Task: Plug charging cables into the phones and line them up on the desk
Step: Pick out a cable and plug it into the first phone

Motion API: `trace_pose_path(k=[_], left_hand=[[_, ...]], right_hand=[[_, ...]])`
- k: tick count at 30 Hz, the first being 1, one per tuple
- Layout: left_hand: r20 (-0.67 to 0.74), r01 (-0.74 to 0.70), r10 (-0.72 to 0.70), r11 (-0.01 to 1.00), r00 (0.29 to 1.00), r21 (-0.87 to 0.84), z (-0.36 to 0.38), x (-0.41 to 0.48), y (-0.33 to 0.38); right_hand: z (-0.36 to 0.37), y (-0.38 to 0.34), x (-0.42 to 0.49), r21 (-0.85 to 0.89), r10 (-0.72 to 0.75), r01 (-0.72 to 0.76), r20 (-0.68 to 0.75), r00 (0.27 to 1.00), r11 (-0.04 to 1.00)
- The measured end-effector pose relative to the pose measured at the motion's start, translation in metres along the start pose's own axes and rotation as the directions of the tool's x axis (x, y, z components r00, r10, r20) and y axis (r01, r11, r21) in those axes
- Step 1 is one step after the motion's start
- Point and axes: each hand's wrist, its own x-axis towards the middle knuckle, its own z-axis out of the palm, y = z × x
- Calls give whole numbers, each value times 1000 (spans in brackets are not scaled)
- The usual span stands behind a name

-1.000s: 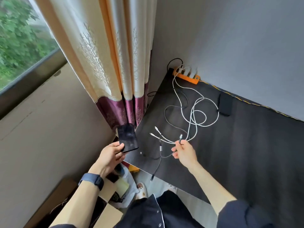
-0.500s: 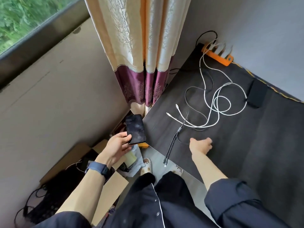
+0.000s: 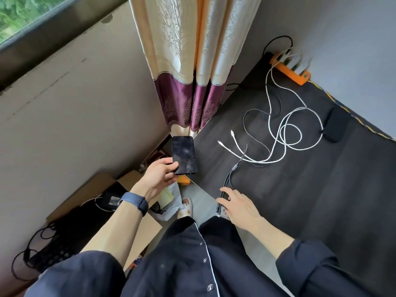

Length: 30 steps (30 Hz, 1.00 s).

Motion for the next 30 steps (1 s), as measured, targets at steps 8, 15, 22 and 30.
trace_pose_path(k=[8,15,22,30], left_hand=[[27,12,-13,999,1000,32,12,1,-3],[48,6,-9,998,999,63,25,0,3],[72,10,-17,996,997,88,29,-5,-2],[1,80,-80,993,997,92,14,-10,-11]], right_hand=[[-6,-4,17,-81,-100,87,-181,978,993],[-23,-15,9,99,124,-106,-194,973,989],[-9,2,-7,205,172,-172,16,985,964],[-6,3,-10,-39,-113,113,2,994,993]])
